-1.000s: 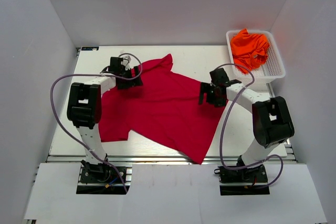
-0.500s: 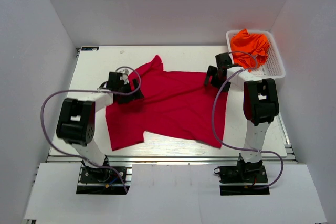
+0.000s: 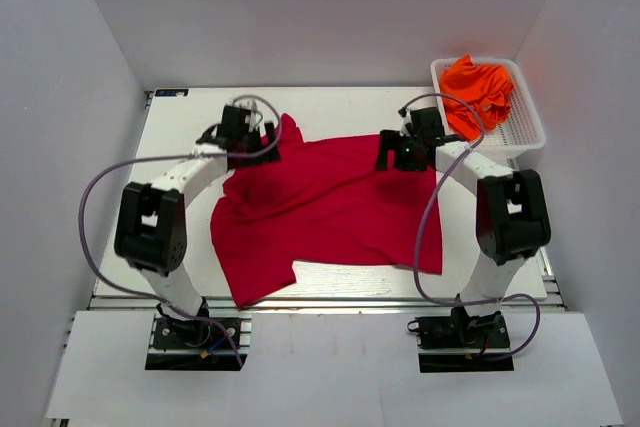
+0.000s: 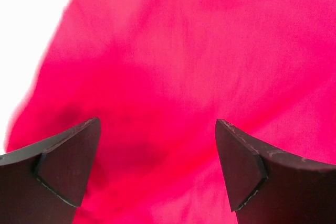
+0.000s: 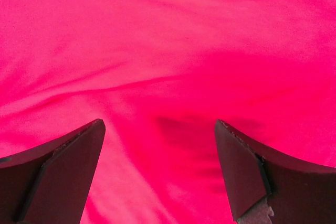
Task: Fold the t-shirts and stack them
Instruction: Flatten out the tshirt
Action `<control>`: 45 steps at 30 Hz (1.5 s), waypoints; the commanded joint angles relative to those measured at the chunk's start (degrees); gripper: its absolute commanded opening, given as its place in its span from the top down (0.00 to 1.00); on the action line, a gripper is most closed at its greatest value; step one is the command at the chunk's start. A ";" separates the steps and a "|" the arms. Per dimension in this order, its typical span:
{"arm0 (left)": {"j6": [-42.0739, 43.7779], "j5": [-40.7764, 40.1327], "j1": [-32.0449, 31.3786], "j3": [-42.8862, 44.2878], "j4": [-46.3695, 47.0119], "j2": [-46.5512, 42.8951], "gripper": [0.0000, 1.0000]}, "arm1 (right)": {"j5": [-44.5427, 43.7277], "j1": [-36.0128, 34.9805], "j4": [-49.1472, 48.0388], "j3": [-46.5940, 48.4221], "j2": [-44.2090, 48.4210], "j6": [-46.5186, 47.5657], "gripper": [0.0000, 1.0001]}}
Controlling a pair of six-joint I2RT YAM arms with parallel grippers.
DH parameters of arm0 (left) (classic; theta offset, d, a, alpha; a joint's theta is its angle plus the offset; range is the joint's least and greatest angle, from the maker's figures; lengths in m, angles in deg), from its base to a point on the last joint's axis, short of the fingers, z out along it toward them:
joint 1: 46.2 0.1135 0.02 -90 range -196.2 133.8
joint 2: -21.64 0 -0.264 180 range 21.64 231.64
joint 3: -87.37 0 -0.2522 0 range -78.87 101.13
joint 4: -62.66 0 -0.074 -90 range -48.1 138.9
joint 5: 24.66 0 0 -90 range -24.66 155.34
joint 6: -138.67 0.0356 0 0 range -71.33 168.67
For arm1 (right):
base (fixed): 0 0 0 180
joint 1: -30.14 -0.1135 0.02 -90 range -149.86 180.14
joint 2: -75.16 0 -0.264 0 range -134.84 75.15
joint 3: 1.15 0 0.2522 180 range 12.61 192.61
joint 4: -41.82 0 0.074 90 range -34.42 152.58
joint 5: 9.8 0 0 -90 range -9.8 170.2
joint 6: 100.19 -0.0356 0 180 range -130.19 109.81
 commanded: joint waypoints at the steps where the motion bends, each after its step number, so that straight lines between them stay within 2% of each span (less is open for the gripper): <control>1: 4.69 -11.13 0.13 11.81 -3.81 7.78 0.00 | 2.87 -2.32 -7.91 -4.39 7.28 1.97 0.10; 2: 7.32 -12.96 0.13 17.15 -4.60 10.17 0.00 | 2.26 -2.76 -8.45 -5.01 7.65 1.62 0.10; 4: 11.98 -12.98 0.13 22.53 -6.53 15.09 0.00 | -0.47 -3.38 -9.24 -7.65 8.62 1.18 0.10; 5: 15.48 -12.11 0.13 28.04 -7.58 20.16 0.00 | -1.43 -3.47 -9.25 -8.61 9.14 0.74 0.10; 8: 19.63 -8.51 0.13 37.72 -11.89 26.70 0.00 | -3.10 -3.65 -9.42 -11.17 10.29 -0.31 0.10; 10: 22.45 -7.45 0.13 40.74 -13.30 30.40 0.02 | -4.07 -3.56 -9.07 -11.70 10.73 -0.40 0.10; 17: 23.69 -9.11 0.13 41.63 -10.76 32.69 0.38 | -4.87 -3.30 -6.52 -11.08 8.10 -0.23 0.10; 21: 24.74 -7.98 0.13 43.21 -10.76 35.58 0.42 | -4.78 -3.47 -5.65 -10.12 6.87 -0.14 0.10; 22: 24.74 -7.45 0.13 44.43 -11.28 36.12 0.52 | -4.78 -3.38 -5.56 -10.12 6.78 -0.05 0.10; 24: 24.74 -7.44 0.13 45.58 -12.08 36.91 0.60 | -4.61 -3.29 -5.29 -9.77 6.51 -0.05 0.10; 27: 24.74 -9.19 0.13 46.12 -11.91 36.91 0.78 | -4.16 -3.38 -5.12 -9.42 6.08 0.04 0.10; 28: 24.74 -9.90 0.13 46.12 -11.90 36.39 1.00 | -3.99 -3.47 -5.03 -9.50 5.90 0.21 0.10; 33: 25.27 -10.87 1.79 46.81 -9.01 36.39 1.00 | -4.69 -3.38 -4.67 -9.33 4.93 0.12 0.10; 36: 29.56 -11.49 1.80 48.05 -6.55 36.39 1.00 | -5.48 -3.30 -4.59 -9.33 4.67 0.30 0.10; 41: 40.19 -6.57 3.64 51.02 -1.71 38.14 1.00 | -6.62 -3.29 -3.71 -8.89 3.00 0.30 0.10; 43: 40.21 -8.66 4.51 53.66 -2.40 39.72 0.99 | -7.68 -3.21 -3.36 -8.45 2.47 0.39 0.11; 45: 39.69 -9.90 6.10 55.96 -3.02 41.83 0.87 | -8.03 -3.12 -2.92 -8.36 1.33 -0.05 0.11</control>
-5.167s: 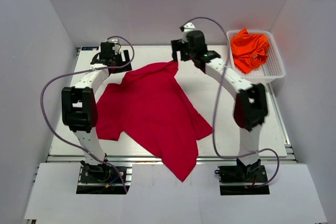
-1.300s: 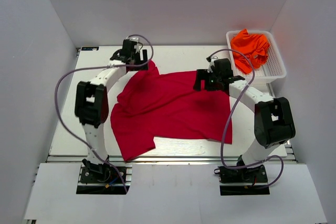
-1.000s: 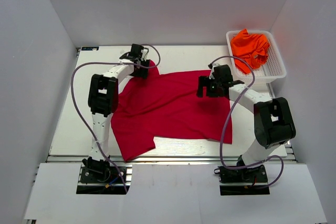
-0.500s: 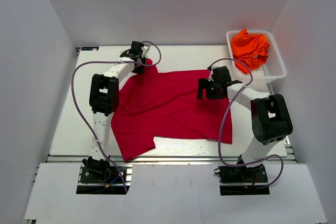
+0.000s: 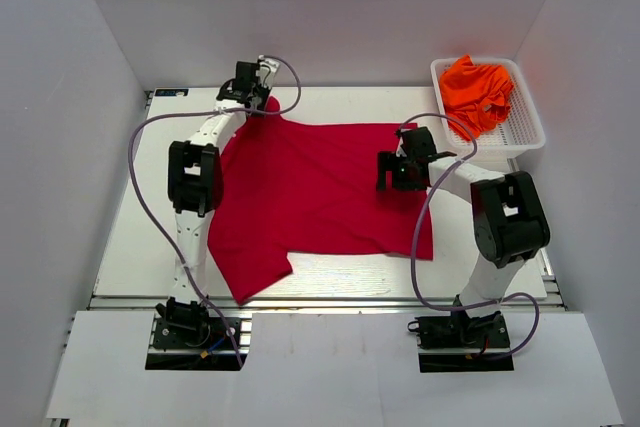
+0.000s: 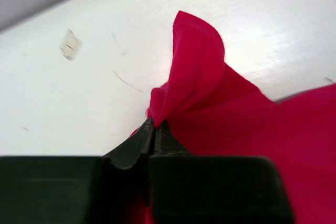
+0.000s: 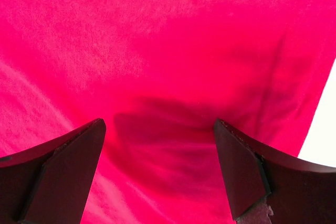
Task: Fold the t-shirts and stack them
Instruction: Flatten out the tshirt
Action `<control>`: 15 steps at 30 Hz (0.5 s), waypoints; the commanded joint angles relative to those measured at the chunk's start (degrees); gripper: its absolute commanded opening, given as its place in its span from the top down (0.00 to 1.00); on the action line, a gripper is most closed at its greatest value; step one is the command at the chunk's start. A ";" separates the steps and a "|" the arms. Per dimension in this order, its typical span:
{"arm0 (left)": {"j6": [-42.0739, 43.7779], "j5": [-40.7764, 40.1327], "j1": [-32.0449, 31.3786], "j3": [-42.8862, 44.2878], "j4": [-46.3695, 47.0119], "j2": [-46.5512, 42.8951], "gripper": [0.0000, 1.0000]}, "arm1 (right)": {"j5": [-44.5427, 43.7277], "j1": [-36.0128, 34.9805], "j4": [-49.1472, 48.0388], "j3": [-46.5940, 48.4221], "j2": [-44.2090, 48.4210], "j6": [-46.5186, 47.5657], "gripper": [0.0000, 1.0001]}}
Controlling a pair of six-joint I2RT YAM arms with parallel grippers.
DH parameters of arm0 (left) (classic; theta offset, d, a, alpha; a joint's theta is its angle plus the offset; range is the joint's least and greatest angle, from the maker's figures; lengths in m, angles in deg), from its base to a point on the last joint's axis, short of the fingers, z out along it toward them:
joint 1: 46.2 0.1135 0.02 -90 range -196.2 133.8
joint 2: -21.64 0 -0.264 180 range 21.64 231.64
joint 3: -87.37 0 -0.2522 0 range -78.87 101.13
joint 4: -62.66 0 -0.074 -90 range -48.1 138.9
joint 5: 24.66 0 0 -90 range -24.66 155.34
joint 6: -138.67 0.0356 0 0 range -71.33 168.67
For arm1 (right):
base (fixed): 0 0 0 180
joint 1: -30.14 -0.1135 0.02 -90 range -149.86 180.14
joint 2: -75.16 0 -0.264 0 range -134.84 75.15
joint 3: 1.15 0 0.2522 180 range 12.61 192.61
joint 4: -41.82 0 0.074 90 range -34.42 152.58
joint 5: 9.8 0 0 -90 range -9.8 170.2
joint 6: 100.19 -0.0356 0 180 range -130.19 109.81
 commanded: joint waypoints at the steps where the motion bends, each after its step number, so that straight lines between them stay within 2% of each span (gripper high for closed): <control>1: 2.88 -1.92 3.63 3.89 2.20 1.97 0.82 | -1.58 0.34 1.65 2.76 -1.93 -0.45 0.11; 2: 2.27 -2.63 4.16 4.51 2.20 2.84 0.71 | -1.58 0.34 2.52 3.20 -2.98 -0.62 0.11; 3: 1.74 -3.24 4.78 4.52 3.86 3.72 0.27 | -3.32 0.34 2.70 3.64 -3.34 -0.71 0.11; 4: 1.21 -3.77 5.30 4.52 3.87 4.25 0.08 | -3.51 0.34 2.88 4.08 -3.69 -1.15 0.11; 5: 0.69 -4.47 6.35 7.04 3.87 5.04 0.00 | -3.69 0.34 3.14 4.52 -3.95 -1.24 0.11; 8: -5.10 -10.70 8.37 14.34 1.77 8.55 0.00 | -3.87 0.51 3.15 5.40 -3.61 -1.85 0.11; 10: -10.73 -10.47 9.26 16.03 -0.33 8.56 0.00 | -3.52 0.34 3.84 5.49 -2.47 -1.77 0.11; 12: -11.89 -8.71 9.97 11.31 1.66 3.66 0.00 | -3.17 0.34 2.45 5.58 -1.15 -1.50 0.11; 15: -13.46 -6.94 9.97 -3.61 7.64 -5.39 0.00 | -3.34 0.42 2.44 5.40 0.08 -1.50 0.11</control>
